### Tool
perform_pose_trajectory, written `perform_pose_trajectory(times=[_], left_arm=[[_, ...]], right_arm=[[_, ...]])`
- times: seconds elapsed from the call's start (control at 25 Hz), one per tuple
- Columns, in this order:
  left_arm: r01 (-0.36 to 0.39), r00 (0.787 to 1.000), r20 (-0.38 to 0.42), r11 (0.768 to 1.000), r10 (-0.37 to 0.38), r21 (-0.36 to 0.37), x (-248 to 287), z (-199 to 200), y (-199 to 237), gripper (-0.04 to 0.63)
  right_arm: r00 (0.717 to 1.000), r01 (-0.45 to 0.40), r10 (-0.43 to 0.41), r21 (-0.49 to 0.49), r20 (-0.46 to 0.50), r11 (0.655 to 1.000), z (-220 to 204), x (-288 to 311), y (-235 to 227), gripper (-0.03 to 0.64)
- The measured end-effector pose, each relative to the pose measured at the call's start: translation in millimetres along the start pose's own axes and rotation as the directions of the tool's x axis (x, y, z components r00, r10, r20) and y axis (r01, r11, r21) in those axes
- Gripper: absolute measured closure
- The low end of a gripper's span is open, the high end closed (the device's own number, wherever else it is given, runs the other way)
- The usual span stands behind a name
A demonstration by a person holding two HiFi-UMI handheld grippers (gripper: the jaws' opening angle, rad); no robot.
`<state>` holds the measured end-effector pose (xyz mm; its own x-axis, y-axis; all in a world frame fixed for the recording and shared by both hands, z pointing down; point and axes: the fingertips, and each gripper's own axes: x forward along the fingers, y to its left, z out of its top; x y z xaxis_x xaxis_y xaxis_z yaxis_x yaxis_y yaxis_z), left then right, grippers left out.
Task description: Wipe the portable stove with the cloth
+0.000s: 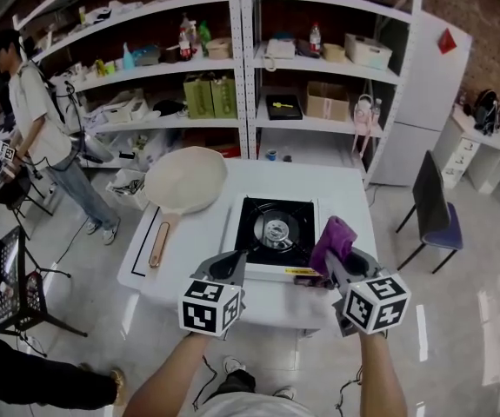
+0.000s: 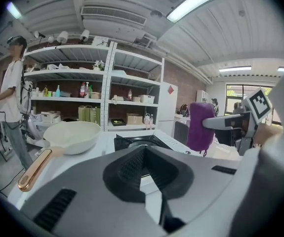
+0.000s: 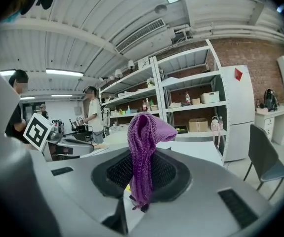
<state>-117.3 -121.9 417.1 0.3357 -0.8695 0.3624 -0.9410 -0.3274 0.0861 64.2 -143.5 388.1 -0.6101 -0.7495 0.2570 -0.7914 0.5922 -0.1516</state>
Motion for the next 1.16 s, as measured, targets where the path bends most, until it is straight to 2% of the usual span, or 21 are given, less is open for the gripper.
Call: perform_pose_trajectory(times=[0.32, 1.16], left_arm=[[-0.054, 0.998, 0.026, 0.999, 0.054, 0.003, -26, -4, -5, 0.592], [-0.054, 0.998, 0.025, 0.999, 0.054, 0.000, -36, -11, -31, 0.592]], right_arm=[[0.998, 0.062, -0.062, -0.008, 0.004, 0.998, -10, -38, -15, 0.551], [0.999, 0.030, -0.030, -0.012, -0.010, 0.999, -30, -60, -7, 0.551]])
